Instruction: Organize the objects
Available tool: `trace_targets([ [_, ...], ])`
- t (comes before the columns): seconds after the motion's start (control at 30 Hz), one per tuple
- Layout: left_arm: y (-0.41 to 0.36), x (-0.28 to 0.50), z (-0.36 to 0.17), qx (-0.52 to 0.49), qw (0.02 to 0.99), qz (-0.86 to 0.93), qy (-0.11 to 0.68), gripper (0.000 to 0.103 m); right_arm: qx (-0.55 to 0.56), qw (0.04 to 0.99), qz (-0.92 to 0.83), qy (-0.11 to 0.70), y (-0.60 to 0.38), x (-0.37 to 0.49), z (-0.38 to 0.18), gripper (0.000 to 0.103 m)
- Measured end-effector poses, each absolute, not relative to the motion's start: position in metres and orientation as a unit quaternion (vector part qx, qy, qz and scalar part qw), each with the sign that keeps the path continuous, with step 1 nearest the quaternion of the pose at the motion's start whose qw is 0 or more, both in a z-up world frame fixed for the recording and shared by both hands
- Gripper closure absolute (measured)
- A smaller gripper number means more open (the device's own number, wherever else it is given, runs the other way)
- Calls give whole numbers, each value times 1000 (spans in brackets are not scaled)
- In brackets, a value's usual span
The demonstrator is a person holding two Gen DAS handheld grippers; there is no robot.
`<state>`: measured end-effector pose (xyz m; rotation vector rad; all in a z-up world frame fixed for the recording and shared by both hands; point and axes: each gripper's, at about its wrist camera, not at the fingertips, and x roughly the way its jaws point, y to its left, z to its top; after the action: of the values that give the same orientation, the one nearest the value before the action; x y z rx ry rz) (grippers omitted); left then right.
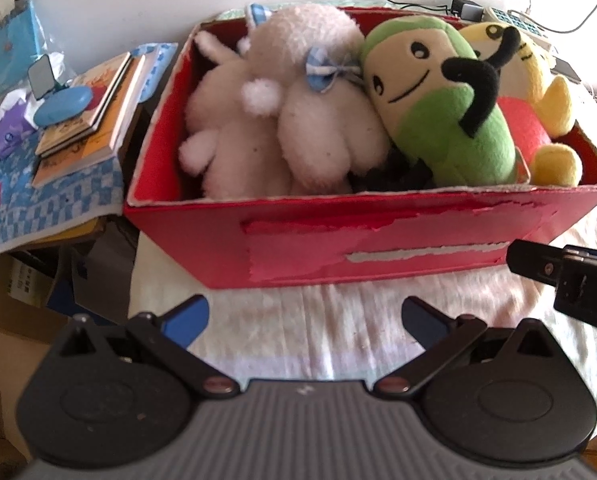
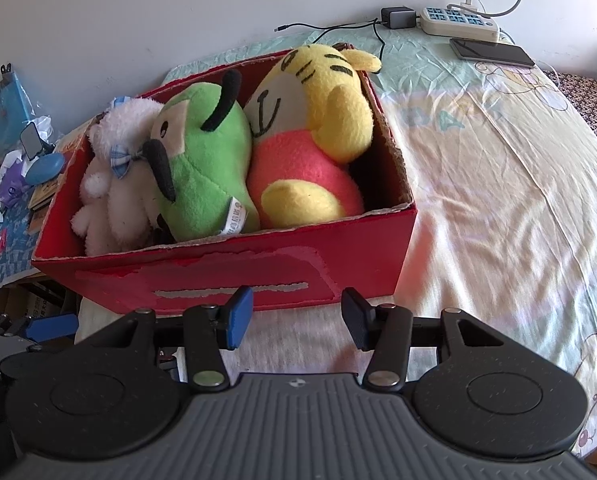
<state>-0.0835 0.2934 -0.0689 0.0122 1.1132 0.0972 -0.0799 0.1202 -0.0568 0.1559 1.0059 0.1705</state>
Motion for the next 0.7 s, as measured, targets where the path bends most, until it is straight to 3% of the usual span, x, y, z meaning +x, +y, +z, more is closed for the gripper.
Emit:
trace_targets([
  [0.7, 294, -89, -64, 15, 853, 56, 519, 1, 75, 871, 80, 478, 122, -84, -56, 51],
])
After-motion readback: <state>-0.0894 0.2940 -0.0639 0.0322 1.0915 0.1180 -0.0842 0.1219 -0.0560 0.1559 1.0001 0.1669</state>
